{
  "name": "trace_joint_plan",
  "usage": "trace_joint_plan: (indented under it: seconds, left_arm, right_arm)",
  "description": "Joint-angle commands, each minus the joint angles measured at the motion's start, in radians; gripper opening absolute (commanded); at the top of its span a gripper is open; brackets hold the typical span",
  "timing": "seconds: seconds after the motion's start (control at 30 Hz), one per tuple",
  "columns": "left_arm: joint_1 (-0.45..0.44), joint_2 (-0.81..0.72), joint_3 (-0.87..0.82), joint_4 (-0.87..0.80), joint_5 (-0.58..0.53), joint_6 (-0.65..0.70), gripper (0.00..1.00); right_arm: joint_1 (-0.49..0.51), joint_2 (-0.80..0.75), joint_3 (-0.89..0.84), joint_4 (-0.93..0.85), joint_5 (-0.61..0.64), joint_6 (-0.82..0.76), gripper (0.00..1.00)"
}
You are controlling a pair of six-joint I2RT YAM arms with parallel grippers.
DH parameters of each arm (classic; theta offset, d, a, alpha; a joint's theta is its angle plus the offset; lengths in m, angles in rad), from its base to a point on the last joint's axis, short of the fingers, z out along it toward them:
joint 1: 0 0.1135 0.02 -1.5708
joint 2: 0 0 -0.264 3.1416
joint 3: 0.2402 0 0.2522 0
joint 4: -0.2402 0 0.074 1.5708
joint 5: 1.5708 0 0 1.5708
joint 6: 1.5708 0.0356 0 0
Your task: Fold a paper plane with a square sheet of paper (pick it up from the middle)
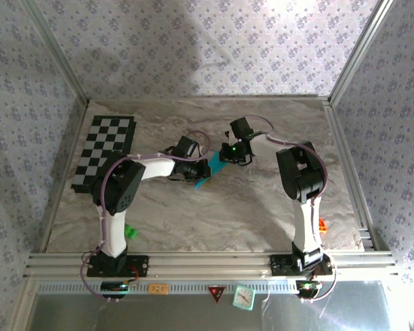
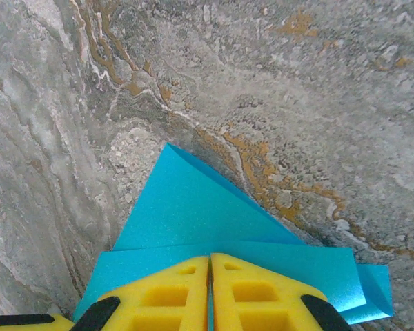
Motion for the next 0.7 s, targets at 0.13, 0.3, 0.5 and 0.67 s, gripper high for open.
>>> trace_joint_plan:
  seconds: [0.13,0.3,0.5,0.67]
  left_arm:
    - [-0.004,0.020,-0.049,-0.089,-0.003,-0.021,0.00]
    - [-0.002,-0.007,-0.018,-0.061,0.044,-0.016,0.00]
    - [-0.003,-0.030,0.096,-0.062,0.086,0.009,0.12]
    - [-0.002,0.040,0.177,-0.130,0.065,0.041,0.11]
  right_arm:
    - [-0.060,0.014,-0.134,0.082,-0.045,0.013,0.11]
    - [-0.090,0.015,-0.191,0.135,-0.089,-0.016,0.10]
    - [-0.105,0.010,-0.221,0.148,-0.134,-0.052,0.10]
    - [-0.107,0.012,-0.208,0.154,-0.168,-0.056,0.09]
